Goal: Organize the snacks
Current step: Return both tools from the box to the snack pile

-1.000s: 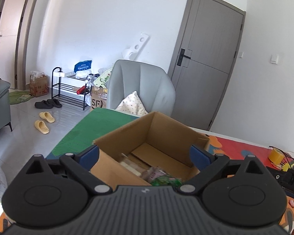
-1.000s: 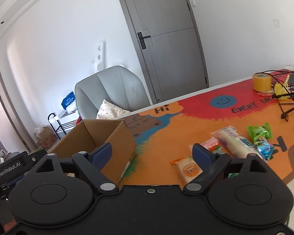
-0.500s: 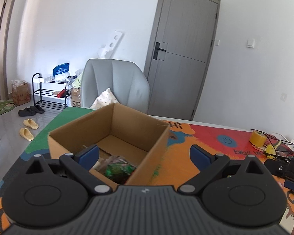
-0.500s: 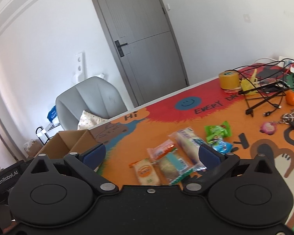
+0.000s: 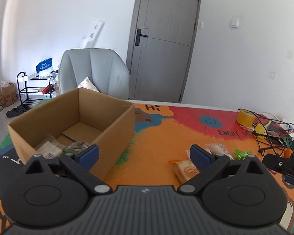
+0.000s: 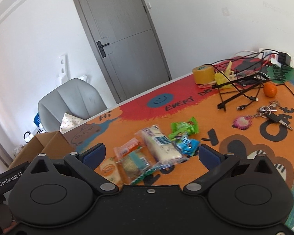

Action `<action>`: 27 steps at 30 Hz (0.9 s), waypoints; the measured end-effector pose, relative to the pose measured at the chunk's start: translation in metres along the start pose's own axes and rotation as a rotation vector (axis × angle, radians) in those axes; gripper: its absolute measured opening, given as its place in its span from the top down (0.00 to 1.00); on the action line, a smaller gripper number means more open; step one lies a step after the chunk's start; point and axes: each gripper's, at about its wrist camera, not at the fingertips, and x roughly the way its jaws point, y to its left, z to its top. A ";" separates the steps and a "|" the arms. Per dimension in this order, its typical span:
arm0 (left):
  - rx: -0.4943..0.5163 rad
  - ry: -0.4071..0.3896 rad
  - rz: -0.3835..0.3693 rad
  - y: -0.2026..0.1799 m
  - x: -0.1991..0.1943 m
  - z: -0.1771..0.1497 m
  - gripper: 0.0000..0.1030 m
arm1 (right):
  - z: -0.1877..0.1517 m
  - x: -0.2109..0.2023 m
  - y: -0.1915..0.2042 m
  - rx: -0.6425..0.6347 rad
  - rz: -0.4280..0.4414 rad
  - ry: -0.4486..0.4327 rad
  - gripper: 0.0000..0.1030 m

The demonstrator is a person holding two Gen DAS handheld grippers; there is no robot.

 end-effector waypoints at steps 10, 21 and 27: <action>0.036 0.070 -0.020 -0.027 0.029 -0.017 0.04 | -0.005 0.017 -0.033 0.047 -0.053 0.024 0.06; 0.037 0.140 -0.030 -0.048 0.060 -0.029 0.05 | 0.001 0.041 -0.047 0.065 -0.061 0.060 0.21; 0.039 0.168 -0.022 -0.057 0.077 -0.032 0.07 | 0.007 0.058 -0.051 0.068 -0.055 0.078 0.25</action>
